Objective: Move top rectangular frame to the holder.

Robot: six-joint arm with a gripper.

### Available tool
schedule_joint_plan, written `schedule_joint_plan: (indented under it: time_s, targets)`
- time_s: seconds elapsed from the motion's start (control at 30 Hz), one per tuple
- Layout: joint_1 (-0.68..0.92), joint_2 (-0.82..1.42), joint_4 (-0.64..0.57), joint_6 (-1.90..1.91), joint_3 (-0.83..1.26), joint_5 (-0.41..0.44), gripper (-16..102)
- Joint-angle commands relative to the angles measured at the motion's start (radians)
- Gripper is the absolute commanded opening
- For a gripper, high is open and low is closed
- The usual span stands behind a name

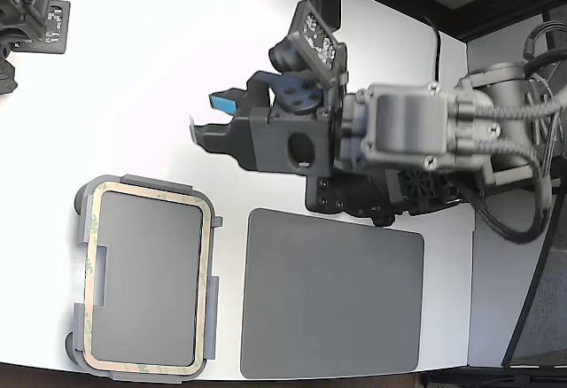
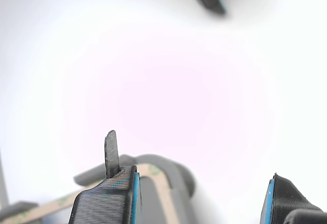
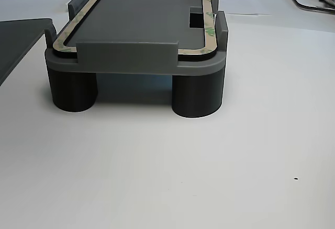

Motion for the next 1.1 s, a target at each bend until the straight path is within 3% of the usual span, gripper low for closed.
schedule_joint_plan:
  time_s: [0.0, 0.17, 0.4, 0.6, 1.07]
  targets:
    - [-0.150, 0.198, -0.071, -0.385, 0.143, -0.118, 100]
    - [-0.302, 0.413, -0.106, -0.538, 0.319, -0.232, 100]
    - [-0.333, 0.627, 0.020, -0.565, 0.433, -0.272, 100]
    - [-0.311, 0.824, -0.015, -0.589, 0.623, -0.281, 100]
    - [-0.298, 0.822, -0.017, -0.574, 0.664, -0.259, 100]
